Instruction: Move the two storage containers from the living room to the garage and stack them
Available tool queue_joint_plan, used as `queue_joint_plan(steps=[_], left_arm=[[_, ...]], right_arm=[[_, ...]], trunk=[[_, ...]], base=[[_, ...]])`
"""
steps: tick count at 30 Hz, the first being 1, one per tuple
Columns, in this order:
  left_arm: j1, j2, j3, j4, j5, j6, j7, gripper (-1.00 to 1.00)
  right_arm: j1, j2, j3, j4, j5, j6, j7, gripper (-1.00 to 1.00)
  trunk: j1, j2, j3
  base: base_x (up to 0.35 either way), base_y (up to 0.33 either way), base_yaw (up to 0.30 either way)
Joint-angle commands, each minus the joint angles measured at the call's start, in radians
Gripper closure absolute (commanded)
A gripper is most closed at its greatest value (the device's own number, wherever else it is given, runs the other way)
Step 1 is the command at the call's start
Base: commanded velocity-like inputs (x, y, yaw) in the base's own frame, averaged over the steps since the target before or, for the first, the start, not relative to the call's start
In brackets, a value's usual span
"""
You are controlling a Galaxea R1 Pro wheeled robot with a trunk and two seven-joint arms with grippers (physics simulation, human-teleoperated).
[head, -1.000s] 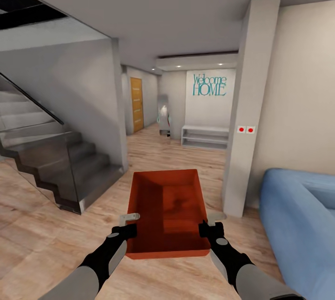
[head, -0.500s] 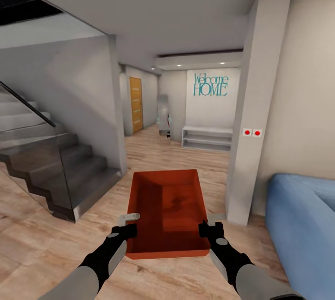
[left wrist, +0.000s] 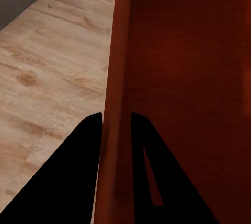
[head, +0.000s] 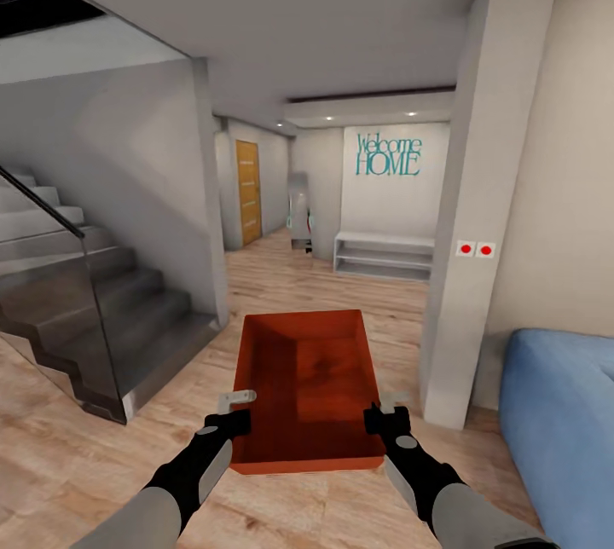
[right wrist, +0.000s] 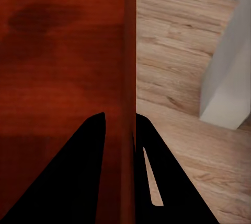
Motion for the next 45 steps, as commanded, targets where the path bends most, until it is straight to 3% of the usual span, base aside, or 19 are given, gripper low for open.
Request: queue_joint_plan(steps=[1,45], left_arm=[[0.000,0.011,0.043,-0.005,-0.011,-0.043,0.085,1.00],[0.000,0.011,0.043,-0.008,-0.011,-0.045,0.085,1.00]], right_arm=[[-0.002,0.000,-0.014,0.002,-0.036,0.002,0.003,1.00],[-0.001,0.000,-0.014,0.002,-0.036,0.002,0.006,1.00]], trunk=[[0.001,-0.001,-0.002],[0.001,-0.001,-0.002]], base=[[0.322,0.000,0.000],[0.322,0.000,0.000]])
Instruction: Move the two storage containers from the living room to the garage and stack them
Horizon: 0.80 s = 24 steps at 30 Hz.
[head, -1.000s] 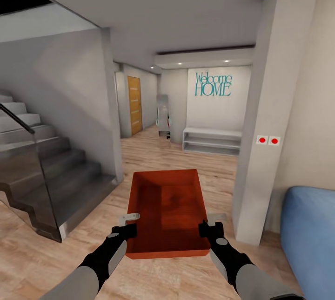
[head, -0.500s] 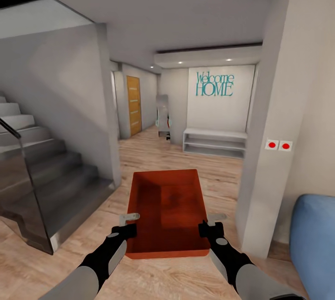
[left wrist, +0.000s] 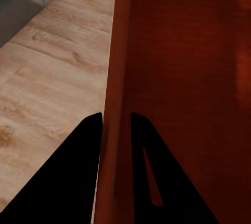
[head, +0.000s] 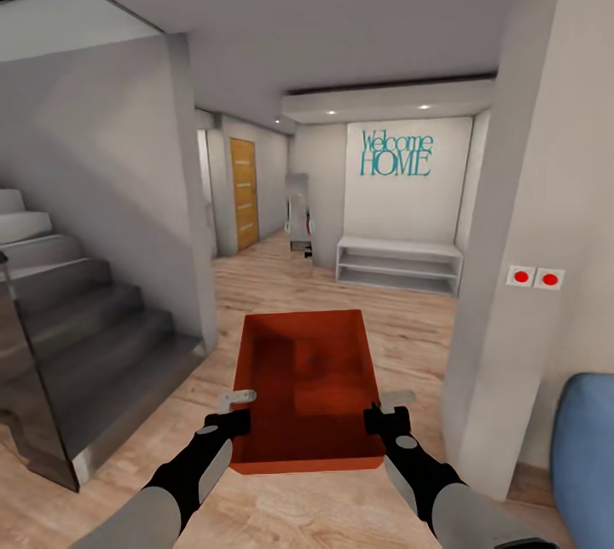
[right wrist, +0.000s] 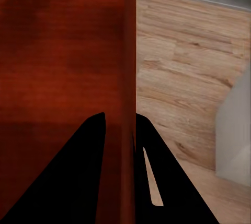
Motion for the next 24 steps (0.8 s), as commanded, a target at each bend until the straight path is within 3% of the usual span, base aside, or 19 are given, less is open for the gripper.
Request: queue_joint_plan(steps=[1,24], left_arm=[[0.000,0.011,0.045,-0.005,-0.011,-0.049,0.084,1.00],[0.000,0.011,0.045,-0.006,-0.011,-0.049,0.084,1.00]], right_arm=[[-0.001,0.000,-0.015,0.001,-0.034,0.002,0.007,1.00],[-0.001,0.000,-0.015,0.001,-0.034,0.002,0.005,1.00]], trunk=[[0.001,-0.001,-0.002],[0.001,-0.001,-0.002]], base=[[0.322,0.000,0.000],[0.322,0.000,0.000]])
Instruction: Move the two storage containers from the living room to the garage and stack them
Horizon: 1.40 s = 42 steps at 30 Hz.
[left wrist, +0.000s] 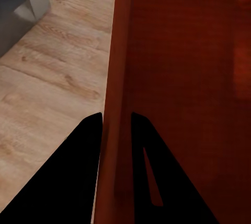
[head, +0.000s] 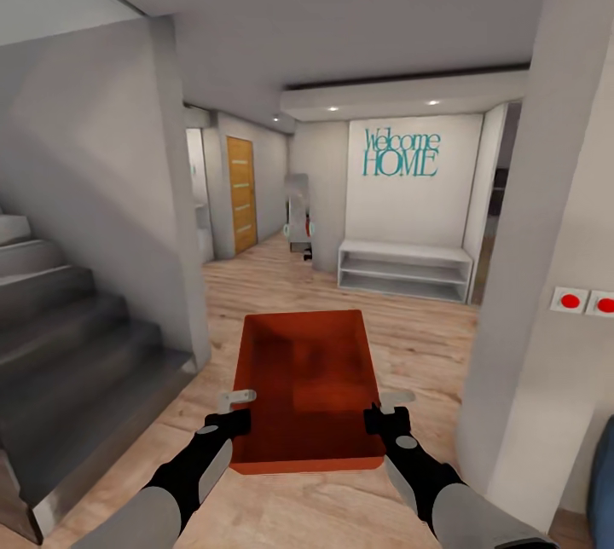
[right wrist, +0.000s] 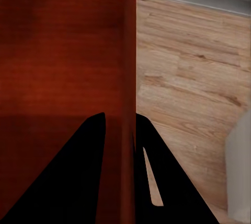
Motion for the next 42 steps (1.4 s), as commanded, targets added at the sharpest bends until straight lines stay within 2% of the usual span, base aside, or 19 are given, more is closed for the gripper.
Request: queue_joint_plan(steps=[1,42], left_arm=[[0.000,0.011,0.046,-0.005,-0.011,-0.050,0.084,1.00],[0.000,0.009,0.046,-0.003,-0.013,-0.049,0.084,1.00]], right_arm=[[-0.002,-0.001,-0.014,0.001,-0.032,0.002,0.005,1.00],[-0.002,0.000,-0.014,0.001,-0.034,0.000,0.004,1.00]], trunk=[[0.001,-0.001,-0.002],[0.001,-0.001,-0.002]], base=[[0.322,0.000,0.000],[0.322,0.000,0.000]])
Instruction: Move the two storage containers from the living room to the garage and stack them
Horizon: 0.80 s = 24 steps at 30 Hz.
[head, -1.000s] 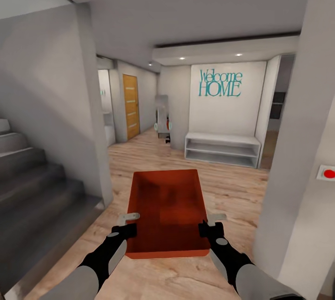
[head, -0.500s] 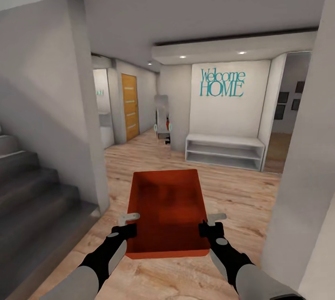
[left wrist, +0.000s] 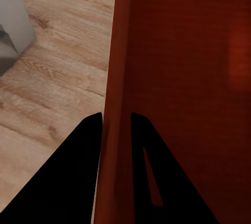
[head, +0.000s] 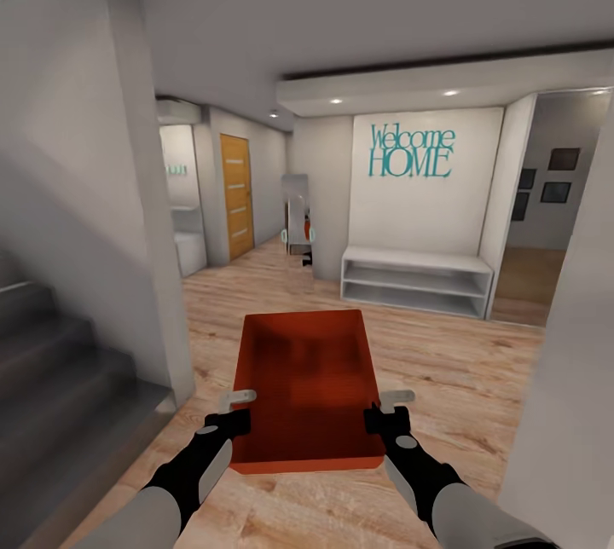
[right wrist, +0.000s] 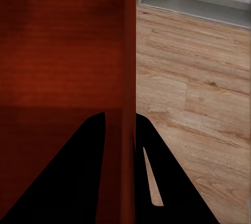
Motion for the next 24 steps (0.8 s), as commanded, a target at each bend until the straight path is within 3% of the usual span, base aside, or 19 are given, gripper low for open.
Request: queue_joint_plan(steps=[1,24], left_arm=[[0.000,0.011,0.043,-0.004,-0.011,-0.045,0.085,1.00],[0.000,0.011,0.043,-0.003,-0.011,-0.045,0.085,1.00]], right_arm=[[-0.001,0.000,-0.014,0.002,-0.036,0.002,0.004,1.00],[-0.001,0.000,-0.014,0.002,-0.036,0.002,0.005,1.00]], trunk=[[0.001,-0.001,-0.002],[0.001,-0.001,-0.002]], base=[[0.322,0.000,0.000],[0.322,0.000,0.000]])
